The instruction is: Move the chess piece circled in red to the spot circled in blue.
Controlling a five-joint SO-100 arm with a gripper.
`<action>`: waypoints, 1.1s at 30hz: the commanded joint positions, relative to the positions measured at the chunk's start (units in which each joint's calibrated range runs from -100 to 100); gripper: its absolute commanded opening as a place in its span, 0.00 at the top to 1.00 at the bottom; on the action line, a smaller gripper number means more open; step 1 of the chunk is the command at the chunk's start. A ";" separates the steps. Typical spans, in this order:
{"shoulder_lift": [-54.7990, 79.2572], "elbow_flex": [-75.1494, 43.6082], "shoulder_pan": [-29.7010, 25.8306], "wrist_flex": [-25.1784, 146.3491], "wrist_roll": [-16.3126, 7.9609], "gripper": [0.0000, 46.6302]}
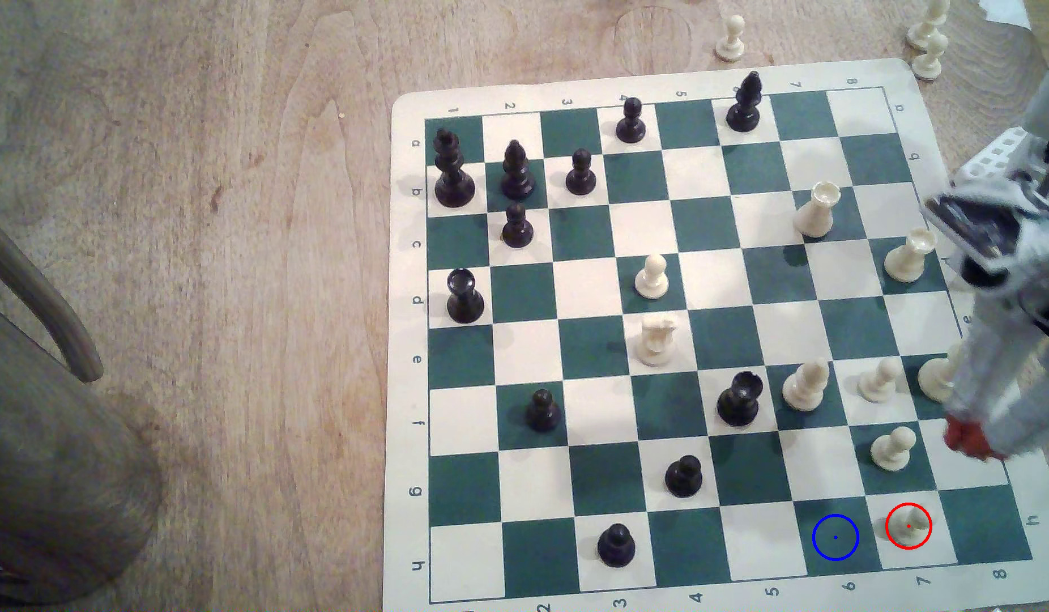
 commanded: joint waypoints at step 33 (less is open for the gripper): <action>23.01 -3.93 -3.35 -3.92 2.78 0.56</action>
